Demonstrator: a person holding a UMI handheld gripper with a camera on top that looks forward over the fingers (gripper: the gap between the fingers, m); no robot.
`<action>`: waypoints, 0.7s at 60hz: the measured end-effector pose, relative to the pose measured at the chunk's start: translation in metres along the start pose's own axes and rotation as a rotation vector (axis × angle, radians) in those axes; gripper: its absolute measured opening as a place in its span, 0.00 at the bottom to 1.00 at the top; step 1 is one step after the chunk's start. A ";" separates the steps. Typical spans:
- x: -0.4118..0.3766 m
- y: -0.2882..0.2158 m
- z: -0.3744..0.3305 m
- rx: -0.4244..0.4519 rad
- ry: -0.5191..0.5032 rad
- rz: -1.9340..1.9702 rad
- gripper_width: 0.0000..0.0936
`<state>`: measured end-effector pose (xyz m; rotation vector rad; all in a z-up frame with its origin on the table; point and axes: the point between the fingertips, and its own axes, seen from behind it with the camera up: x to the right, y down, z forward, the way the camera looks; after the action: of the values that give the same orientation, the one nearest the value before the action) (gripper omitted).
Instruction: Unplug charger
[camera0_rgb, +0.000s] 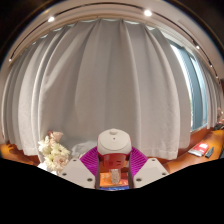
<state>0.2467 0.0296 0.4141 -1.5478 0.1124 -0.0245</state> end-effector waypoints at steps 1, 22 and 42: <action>0.010 -0.002 0.001 0.002 0.010 -0.002 0.41; 0.120 0.306 -0.038 -0.588 0.107 -0.053 0.42; 0.141 0.388 -0.063 -0.747 0.151 -0.042 0.55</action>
<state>0.3601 -0.0366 0.0171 -2.2945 0.2253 -0.1464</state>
